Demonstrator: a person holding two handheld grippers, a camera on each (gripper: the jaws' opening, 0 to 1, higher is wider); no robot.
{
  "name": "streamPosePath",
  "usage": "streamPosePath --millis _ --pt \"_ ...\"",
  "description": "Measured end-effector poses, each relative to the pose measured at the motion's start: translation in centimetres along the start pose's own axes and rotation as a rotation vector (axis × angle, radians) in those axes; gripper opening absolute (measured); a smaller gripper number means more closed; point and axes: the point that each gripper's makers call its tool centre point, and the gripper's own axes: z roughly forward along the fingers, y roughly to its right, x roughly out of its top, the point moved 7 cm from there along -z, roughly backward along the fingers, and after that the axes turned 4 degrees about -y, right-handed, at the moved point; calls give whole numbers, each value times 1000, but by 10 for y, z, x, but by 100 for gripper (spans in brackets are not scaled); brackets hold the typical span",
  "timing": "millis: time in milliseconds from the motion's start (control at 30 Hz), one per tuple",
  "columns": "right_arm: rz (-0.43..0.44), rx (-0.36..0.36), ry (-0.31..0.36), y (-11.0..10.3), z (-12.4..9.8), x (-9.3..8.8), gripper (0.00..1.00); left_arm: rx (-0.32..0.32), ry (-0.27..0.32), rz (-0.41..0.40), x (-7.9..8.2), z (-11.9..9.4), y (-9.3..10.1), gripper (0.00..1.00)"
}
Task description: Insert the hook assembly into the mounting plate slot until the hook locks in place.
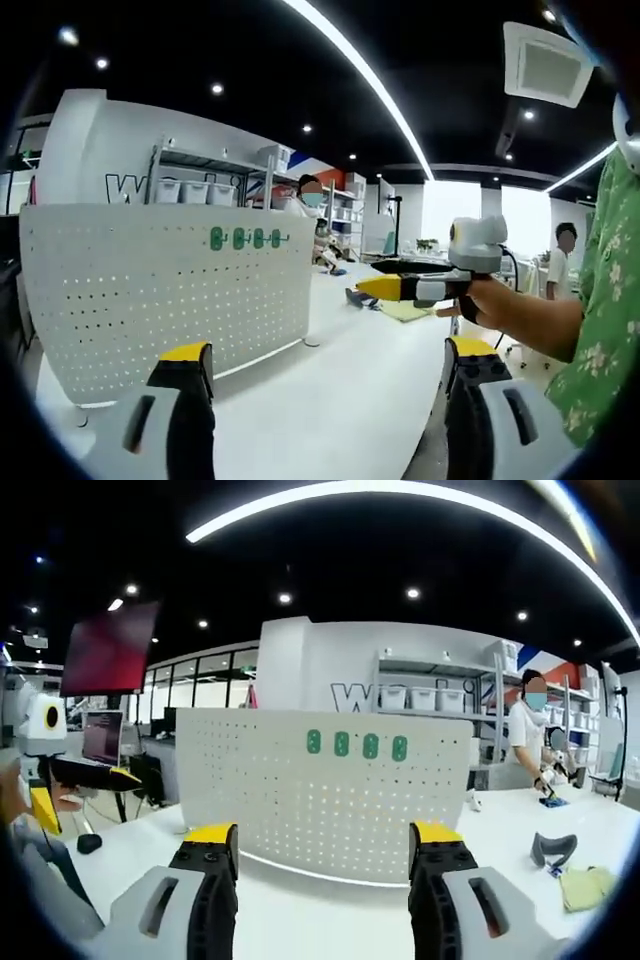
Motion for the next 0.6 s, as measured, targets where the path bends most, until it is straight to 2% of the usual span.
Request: streamPosePath --millis 367,600 --pt "14 -47 1 18 -31 -7 73 41 53 -13 9 1 2 100" --pt "15 -69 0 23 -35 -7 75 59 64 3 15 7 1 100"
